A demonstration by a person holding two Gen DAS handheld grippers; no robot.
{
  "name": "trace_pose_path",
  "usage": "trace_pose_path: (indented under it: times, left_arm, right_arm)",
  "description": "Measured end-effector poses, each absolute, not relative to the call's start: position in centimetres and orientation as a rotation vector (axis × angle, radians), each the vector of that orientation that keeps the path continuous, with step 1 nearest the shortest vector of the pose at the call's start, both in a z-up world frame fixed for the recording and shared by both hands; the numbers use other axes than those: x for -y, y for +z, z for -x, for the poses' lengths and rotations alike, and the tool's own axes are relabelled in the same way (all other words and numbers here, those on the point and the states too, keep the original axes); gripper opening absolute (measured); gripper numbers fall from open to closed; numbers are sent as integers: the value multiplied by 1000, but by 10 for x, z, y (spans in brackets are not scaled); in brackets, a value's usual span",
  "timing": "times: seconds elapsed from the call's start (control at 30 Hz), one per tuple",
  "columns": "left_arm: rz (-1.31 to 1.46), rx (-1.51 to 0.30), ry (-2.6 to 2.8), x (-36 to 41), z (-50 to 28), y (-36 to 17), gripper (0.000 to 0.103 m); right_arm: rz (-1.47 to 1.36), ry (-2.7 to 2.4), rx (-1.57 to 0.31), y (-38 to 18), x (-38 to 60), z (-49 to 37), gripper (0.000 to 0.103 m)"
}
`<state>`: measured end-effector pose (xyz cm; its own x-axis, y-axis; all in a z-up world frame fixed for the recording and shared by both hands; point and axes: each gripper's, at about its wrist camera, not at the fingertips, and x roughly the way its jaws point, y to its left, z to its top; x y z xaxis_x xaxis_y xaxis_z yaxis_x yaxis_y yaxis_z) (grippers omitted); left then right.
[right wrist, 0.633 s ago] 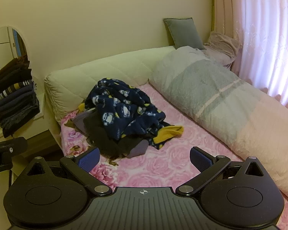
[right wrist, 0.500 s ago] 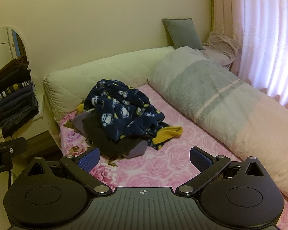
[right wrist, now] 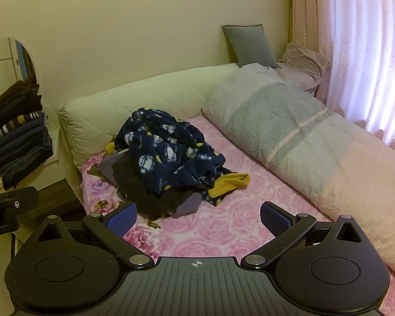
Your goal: Fold clothes
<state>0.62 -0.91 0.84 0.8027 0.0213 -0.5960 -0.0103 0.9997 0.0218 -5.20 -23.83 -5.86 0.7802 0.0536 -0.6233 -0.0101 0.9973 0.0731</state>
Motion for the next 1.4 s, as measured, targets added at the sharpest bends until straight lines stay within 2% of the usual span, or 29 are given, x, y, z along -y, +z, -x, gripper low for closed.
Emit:
trace_pose_path:
  times: [1.4]
  left_arm:
    - [-13, -647, 7, -6, -10, 0, 99]
  right_arm:
    - [-67, 33, -669, -60, 236, 47, 102]
